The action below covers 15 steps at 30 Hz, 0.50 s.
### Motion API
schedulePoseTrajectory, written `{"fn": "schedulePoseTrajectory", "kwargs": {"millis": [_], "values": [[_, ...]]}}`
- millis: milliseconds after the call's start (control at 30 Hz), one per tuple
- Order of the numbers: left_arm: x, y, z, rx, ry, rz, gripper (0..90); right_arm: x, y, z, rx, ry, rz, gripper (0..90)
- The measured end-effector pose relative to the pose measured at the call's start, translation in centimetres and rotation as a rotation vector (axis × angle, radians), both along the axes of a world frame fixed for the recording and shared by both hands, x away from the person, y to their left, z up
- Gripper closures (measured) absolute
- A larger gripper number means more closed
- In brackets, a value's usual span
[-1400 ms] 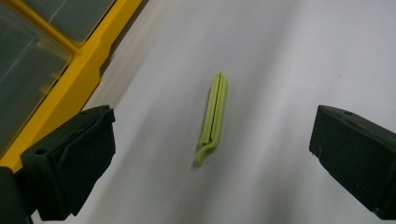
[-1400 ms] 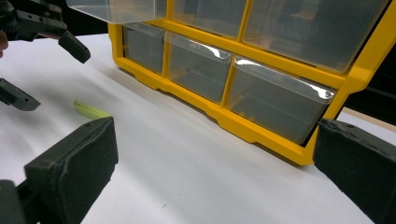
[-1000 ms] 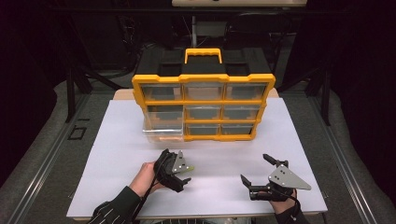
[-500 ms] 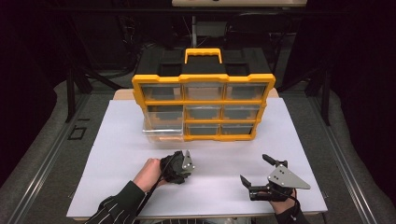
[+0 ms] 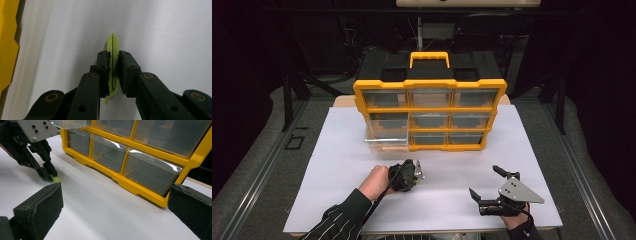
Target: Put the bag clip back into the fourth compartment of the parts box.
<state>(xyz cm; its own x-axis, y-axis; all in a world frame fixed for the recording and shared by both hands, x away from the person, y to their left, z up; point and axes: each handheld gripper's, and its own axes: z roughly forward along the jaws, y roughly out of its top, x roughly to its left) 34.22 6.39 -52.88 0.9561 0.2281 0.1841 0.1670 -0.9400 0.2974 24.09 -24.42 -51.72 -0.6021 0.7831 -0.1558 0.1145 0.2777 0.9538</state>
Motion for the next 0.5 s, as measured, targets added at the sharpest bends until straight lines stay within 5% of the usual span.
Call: {"fn": "schedulePoseTrajectory", "kwargs": {"millis": [500], "values": [[-0.15, 0.15, 0.6, 0.015, 0.027, -0.015, 80.8, 0.0, 0.05, 0.02, -0.009, 0.001, 0.006, 0.0]]}}
